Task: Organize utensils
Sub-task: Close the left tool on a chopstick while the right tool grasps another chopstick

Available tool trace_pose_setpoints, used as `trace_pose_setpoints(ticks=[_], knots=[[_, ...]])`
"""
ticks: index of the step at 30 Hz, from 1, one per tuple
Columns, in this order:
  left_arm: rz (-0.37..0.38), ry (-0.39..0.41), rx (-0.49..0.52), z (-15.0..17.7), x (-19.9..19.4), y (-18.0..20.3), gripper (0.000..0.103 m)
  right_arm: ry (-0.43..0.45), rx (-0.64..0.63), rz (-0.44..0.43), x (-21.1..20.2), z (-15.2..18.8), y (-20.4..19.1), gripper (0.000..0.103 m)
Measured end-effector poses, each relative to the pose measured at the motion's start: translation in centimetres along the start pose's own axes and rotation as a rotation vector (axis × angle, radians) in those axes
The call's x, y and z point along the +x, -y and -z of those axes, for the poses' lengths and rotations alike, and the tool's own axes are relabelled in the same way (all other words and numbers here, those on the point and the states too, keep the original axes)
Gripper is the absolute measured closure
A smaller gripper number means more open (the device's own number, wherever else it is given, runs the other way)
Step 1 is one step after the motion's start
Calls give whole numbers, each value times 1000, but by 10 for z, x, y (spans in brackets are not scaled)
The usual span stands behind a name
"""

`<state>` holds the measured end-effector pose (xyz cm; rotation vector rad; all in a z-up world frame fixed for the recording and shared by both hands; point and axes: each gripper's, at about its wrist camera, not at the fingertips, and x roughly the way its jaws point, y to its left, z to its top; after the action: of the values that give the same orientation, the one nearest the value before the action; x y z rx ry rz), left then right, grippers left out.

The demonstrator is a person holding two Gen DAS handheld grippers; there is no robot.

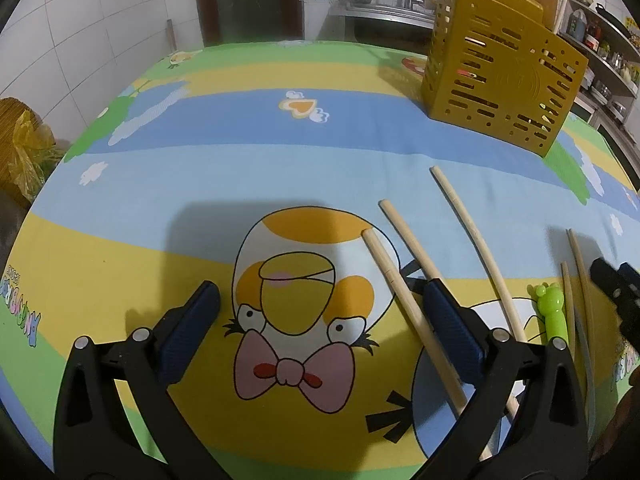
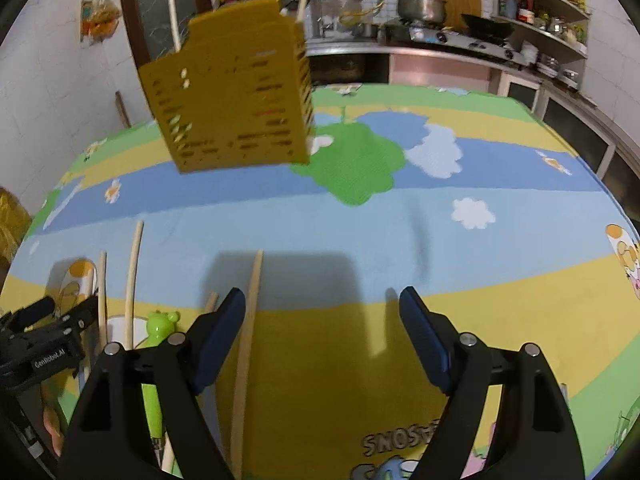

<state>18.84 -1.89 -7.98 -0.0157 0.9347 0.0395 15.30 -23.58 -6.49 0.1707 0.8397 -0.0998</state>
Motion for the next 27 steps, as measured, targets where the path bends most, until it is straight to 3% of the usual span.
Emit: trace_pose_setpoints(ticks=[5,9,14,17,19,21,24,27], knots=[[1,-1,-1,0,0,-1,5,-14,-30,29,3,-2,-8,26],[1,-2,0,0,0,-1,5,-38,-44,5,4,-4,-15,43],[16,-7,1,-4,-1,-2,9,-50,-47,-12,7,-4,-22,56],[27,-7,3,-6,-5,1,32,-60,-31,-20,8,-6,-22,64],[49,-18,5,-10,-7,5,60,-72,-9,-27,10,-10,-22,70],[72,-35,5,-13,-7,7,77,-81,-5,-28,12,-12,-23,78],[91,-53,8,-18,-4,9,91,-88,-3,-22,17,-17,-27,93],[104,-53,4,-22,-1,9,95,-75,-14,-20,18,-19,-32,96]])
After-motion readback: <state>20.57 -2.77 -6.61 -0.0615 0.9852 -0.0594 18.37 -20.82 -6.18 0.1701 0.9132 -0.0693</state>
